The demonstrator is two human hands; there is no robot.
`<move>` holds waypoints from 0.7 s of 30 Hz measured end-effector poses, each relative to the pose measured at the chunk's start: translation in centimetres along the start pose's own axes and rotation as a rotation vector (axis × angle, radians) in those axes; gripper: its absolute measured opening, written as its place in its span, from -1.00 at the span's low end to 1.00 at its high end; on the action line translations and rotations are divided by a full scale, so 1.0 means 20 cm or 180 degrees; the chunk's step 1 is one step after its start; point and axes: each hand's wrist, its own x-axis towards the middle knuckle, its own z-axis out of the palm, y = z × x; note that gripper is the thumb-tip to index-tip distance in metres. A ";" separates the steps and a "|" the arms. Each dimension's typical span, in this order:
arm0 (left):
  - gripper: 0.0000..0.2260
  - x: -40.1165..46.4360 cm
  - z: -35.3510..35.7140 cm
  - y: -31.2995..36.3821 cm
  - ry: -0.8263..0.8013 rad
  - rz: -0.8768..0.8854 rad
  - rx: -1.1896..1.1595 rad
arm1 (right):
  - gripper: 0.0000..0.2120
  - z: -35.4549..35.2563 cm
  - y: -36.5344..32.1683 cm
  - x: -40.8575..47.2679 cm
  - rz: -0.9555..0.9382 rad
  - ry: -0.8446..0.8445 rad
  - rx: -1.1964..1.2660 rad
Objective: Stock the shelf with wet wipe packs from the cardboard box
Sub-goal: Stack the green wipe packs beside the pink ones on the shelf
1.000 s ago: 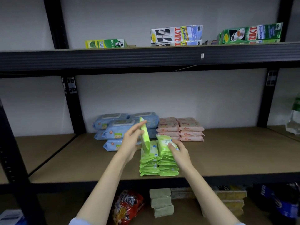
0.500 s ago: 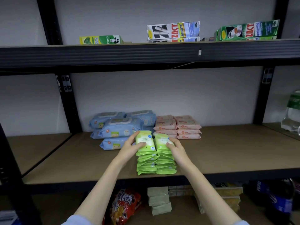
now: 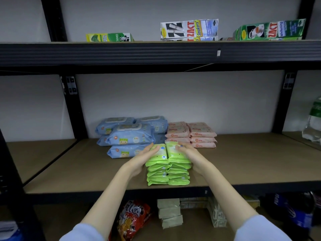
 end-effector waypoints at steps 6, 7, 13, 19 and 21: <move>-0.29 0.02 0.04 0.02 0.0073 -0.0046 0.0253 | -0.48 0.04 -0.01 0.01 0.0105 -0.0122 -0.0138; -0.29 0.02 0.04 0.02 0.0096 -0.0050 0.0266 | -0.47 0.04 -0.02 0.02 0.0143 -0.0140 -0.0167; -0.38 0.01 0.06 0.00 0.0160 0.0025 0.0066 | -0.45 0.04 -0.01 0.05 0.0261 -0.0105 -0.0109; -0.37 0.02 0.06 -0.01 0.0215 0.0115 -0.0032 | -0.43 0.05 -0.01 0.04 0.0221 -0.0071 -0.0518; -0.35 0.01 0.04 -0.01 0.0171 0.0015 -0.0221 | -0.38 0.04 -0.01 0.05 0.0205 -0.0085 -0.0469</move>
